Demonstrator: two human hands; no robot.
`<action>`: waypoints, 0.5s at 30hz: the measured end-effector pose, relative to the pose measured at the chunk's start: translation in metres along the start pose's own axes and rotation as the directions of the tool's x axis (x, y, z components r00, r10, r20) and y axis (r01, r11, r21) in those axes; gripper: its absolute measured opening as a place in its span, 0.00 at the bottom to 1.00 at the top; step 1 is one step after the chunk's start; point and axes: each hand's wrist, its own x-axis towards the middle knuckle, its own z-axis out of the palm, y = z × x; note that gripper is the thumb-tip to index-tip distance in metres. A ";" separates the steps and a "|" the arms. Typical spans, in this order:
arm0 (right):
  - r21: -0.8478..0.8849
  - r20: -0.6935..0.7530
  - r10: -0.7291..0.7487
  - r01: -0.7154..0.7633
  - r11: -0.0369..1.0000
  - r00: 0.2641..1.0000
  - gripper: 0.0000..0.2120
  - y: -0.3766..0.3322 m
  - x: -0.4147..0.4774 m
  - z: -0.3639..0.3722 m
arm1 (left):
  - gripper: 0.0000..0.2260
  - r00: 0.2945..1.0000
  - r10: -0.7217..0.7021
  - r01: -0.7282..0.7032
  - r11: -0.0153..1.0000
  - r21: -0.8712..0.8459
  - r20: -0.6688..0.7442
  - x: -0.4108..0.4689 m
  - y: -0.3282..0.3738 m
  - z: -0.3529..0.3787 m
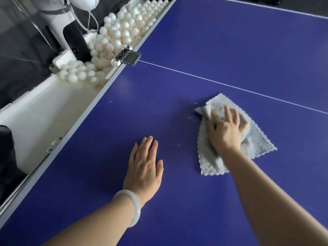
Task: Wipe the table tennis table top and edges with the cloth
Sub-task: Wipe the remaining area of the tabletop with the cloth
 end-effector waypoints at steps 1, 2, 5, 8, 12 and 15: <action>-0.054 0.014 -0.041 0.042 0.998 0.999 0.24 0.001 -0.016 0.003 | 0.28 1.000 0.000 0.000 1.000 -0.001 -0.002 0.000 0.000 0.000; -0.076 0.015 -0.059 0.060 0.995 0.998 0.26 0.008 -0.033 0.005 | 0.28 1.000 -0.003 0.003 1.000 0.001 -0.003 0.000 -0.001 0.000; -0.128 0.029 0.039 -0.035 0.991 0.999 0.29 0.041 -0.044 0.005 | 0.27 1.000 -0.007 0.007 1.000 0.014 0.003 0.000 -0.001 0.001; -0.138 -0.008 0.203 -0.202 0.970 0.979 0.28 0.049 0.008 -0.002 | 0.27 1.000 -0.010 0.010 1.000 0.027 0.007 0.000 -0.002 0.003; -0.009 -0.071 0.138 -0.139 0.990 0.988 0.28 0.024 0.080 0.001 | 0.27 1.000 -0.016 0.016 0.999 0.038 0.005 0.000 -0.002 0.003; 0.130 -0.114 0.055 -0.040 0.991 0.992 0.30 0.005 0.113 0.006 | 0.27 1.000 -0.025 0.025 0.999 0.033 0.000 -0.001 -0.003 0.003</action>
